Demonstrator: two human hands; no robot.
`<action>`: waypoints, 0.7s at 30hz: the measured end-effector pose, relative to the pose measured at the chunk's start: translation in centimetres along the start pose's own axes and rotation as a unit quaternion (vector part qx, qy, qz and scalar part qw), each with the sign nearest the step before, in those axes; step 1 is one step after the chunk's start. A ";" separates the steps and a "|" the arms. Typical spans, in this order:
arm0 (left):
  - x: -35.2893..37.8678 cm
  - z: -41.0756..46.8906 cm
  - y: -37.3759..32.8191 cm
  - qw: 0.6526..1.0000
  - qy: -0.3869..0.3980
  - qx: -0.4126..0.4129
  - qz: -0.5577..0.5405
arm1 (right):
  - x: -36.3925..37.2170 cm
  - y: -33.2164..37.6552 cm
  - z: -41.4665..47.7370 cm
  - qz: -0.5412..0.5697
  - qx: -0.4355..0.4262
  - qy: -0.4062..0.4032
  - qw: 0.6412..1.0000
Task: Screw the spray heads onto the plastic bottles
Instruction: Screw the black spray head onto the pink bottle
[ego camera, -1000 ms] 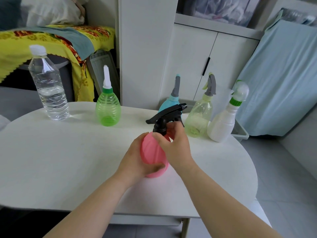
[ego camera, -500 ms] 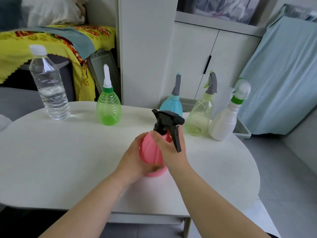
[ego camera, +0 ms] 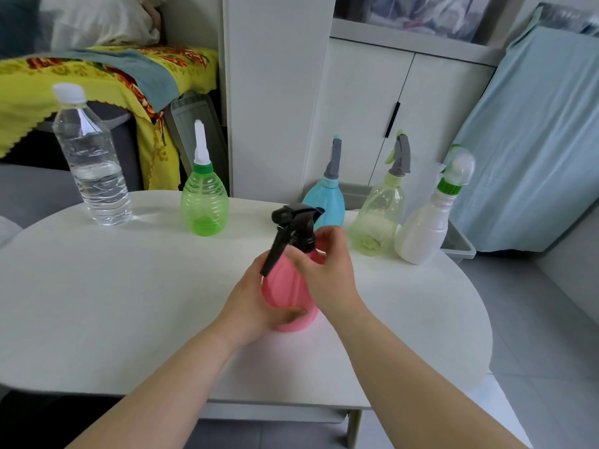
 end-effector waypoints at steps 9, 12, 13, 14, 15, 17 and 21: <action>0.1 -0.1 -0.4 1.000 0.011 0.010 0.016 | -0.2 0.9 -0.2 0.047 -0.020 0.088 0.995; 0.1 0.0 -0.4 1.000 0.016 0.009 0.020 | -0.7 0.6 0.3 0.015 0.002 0.030 0.999; 0.1 0.0 -0.3 1.000 0.015 0.008 0.020 | -0.6 0.6 0.4 0.016 0.002 0.026 1.000; 0.1 0.0 -0.3 1.000 0.015 0.006 0.016 | -0.3 0.5 0.4 0.023 -0.001 0.035 0.999; 0.1 0.0 -0.2 1.000 0.016 0.004 0.010 | 0.2 0.5 0.3 0.034 -0.007 0.055 0.998; 0.0 0.0 -0.3 1.000 0.015 0.006 0.001 | 0.9 0.5 -0.1 0.049 -0.013 0.099 0.994; 0.1 0.0 -0.3 1.000 0.013 0.014 -0.001 | 0.0 0.3 -0.1 0.016 -0.016 0.067 0.997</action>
Point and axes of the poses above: each hand's wrist, its own z-axis towards the middle knuckle, its own x-axis out of the palm, y = z × x, the point moved 10 cm from there along z, towards the middle knuckle, and after that the axes turned 15 degrees about -z, right-handed, at the moved point
